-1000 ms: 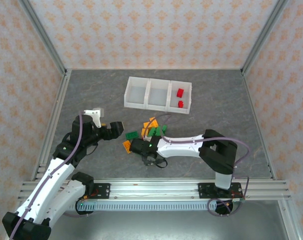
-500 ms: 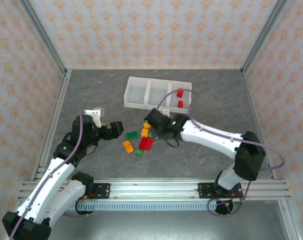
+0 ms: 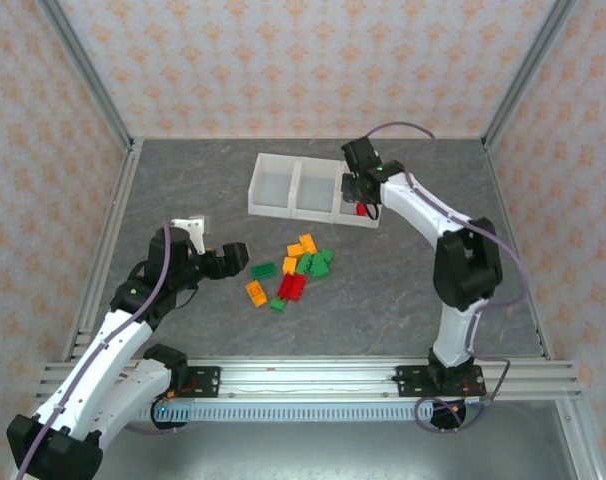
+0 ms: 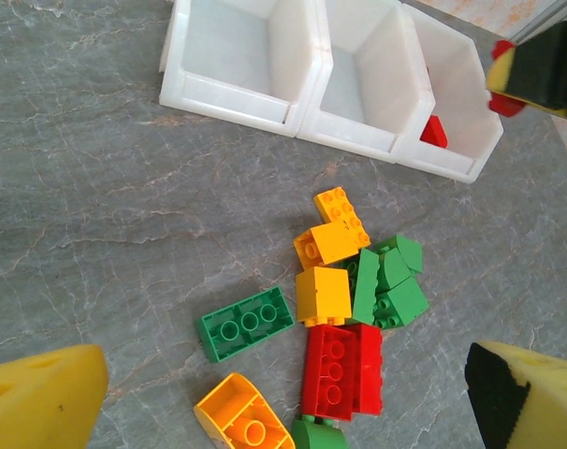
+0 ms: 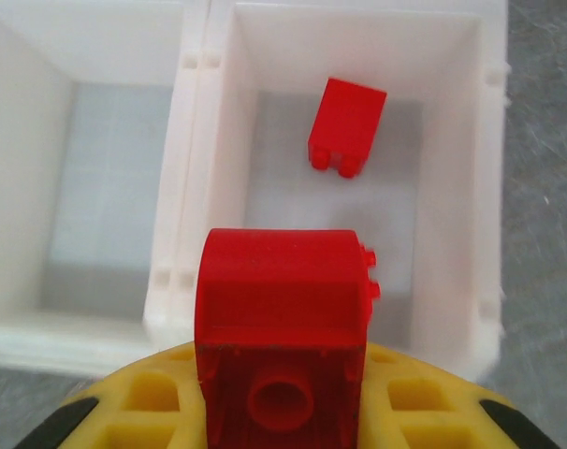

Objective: Sort the legos into containers by color
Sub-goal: Place the lego in the container.

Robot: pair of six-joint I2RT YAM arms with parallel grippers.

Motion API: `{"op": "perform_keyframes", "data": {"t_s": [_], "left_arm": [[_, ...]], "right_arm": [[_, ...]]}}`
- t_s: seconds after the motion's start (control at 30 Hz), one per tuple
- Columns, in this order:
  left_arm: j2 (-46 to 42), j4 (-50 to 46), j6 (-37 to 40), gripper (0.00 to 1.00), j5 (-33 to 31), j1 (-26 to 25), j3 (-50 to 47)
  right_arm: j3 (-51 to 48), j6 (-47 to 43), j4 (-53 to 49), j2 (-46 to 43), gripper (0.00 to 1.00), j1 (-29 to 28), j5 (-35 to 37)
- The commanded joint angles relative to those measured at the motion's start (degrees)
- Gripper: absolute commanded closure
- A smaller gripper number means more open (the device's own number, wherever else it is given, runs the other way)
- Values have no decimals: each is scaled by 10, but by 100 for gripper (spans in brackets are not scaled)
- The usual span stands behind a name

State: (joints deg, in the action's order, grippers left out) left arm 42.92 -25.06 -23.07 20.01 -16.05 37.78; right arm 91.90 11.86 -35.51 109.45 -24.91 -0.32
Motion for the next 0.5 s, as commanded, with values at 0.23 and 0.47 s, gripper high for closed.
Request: {"op": "perform_keyframes", "data": {"t_s": [0.23, 0.47], "left_arm": [[2, -9, -11, 1, -32, -5, 11], [26, -7, -9, 1, -25, -5, 12]], "right_arm": [[116, -67, -21, 128, 63, 28, -11], [167, -76, -59, 150, 31, 28, 6]]}}
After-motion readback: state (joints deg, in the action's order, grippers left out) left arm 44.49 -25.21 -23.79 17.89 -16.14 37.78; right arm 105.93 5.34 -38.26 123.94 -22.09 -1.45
